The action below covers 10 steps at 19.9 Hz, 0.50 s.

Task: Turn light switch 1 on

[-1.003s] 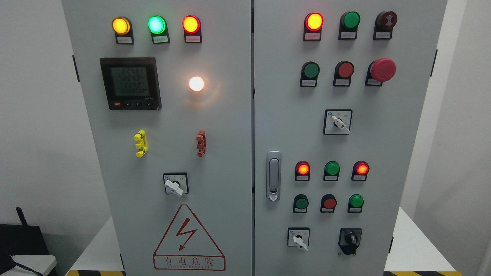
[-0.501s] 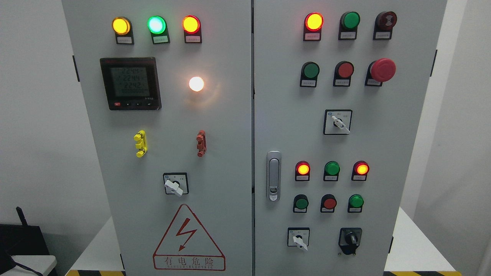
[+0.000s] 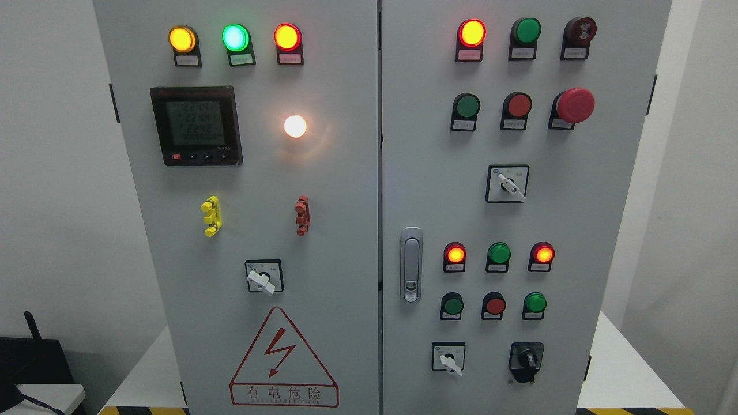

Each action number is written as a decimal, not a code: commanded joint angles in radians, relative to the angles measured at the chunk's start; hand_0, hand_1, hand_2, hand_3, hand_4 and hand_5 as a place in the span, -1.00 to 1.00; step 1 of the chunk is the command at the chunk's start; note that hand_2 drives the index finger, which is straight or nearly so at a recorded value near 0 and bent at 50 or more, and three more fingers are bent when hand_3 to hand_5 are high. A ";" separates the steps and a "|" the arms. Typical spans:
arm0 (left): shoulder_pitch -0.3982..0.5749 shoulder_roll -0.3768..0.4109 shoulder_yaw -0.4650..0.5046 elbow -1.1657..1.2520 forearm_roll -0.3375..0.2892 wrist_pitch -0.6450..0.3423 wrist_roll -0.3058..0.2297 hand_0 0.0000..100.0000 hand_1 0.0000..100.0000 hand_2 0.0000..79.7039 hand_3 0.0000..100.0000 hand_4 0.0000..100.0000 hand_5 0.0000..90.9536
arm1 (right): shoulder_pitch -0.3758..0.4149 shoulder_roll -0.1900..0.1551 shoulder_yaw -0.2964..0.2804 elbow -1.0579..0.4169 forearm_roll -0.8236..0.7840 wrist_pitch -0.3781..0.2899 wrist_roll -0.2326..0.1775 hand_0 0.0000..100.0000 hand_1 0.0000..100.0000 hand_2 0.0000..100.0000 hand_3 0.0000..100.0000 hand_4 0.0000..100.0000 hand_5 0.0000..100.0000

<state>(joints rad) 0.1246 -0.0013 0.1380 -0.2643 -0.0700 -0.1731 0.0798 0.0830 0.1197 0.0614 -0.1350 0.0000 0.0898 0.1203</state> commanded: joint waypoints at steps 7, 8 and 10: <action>-0.025 -0.025 -0.179 0.227 -0.030 0.024 0.008 -0.27 -0.96 -1.00 -1.00 -1.00 -1.00 | 0.000 0.000 0.000 0.000 -0.018 0.001 -0.001 -0.76 -0.22 -1.00 -1.00 -1.00 -1.00; -0.025 -0.032 -0.176 0.226 -0.028 0.024 0.008 -0.27 -0.96 -1.00 -1.00 -1.00 -1.00 | 0.000 0.000 0.000 0.000 -0.018 0.001 -0.001 -0.76 -0.22 -1.00 -1.00 -1.00 -1.00; -0.025 -0.037 -0.173 0.226 -0.028 0.024 0.008 -0.26 -0.96 -1.00 -1.00 -1.00 -1.00 | 0.000 0.000 0.000 0.000 -0.017 0.001 -0.001 -0.76 -0.22 -1.00 -1.00 -1.00 -1.00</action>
